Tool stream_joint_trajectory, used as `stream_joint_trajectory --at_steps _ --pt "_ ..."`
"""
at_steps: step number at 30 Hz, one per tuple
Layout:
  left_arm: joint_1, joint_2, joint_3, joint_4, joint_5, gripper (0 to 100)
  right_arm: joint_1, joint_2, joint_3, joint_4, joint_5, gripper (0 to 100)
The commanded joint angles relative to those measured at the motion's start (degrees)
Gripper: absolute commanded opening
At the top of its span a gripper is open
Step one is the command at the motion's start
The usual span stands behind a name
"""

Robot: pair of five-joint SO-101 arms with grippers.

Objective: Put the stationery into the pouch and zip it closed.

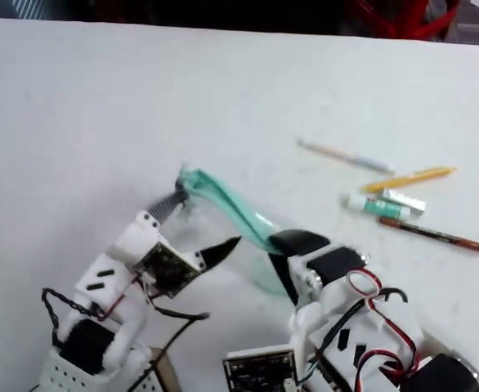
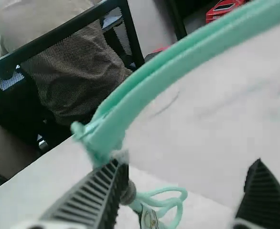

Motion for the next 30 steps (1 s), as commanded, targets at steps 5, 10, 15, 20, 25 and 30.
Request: stream_joint_trajectory --at_steps 5,10,15,20,25,30 --pt "3.21 1.1 -0.35 -2.64 0.44 36 -0.48 0.4 3.08 1.45 0.18 1.8" --pt "0.22 14.11 -5.8 -6.51 2.81 36 -0.84 -3.65 3.08 1.45 0.18 1.8" --pt "-0.31 33.45 -19.43 -1.49 7.65 38 -0.4 -4.97 3.96 1.36 0.18 1.8" --pt "-1.36 38.46 -21.27 -3.96 12.4 38 -0.4 -5.41 6.68 1.36 0.18 1.8" --pt "-0.48 38.73 -20.31 -10.46 12.04 38 -0.75 -5.41 7.74 1.27 0.44 1.8" --pt "8.92 38.73 -19.96 -10.2 6.95 38 -0.66 -4.97 7.74 1.19 0.53 1.8"
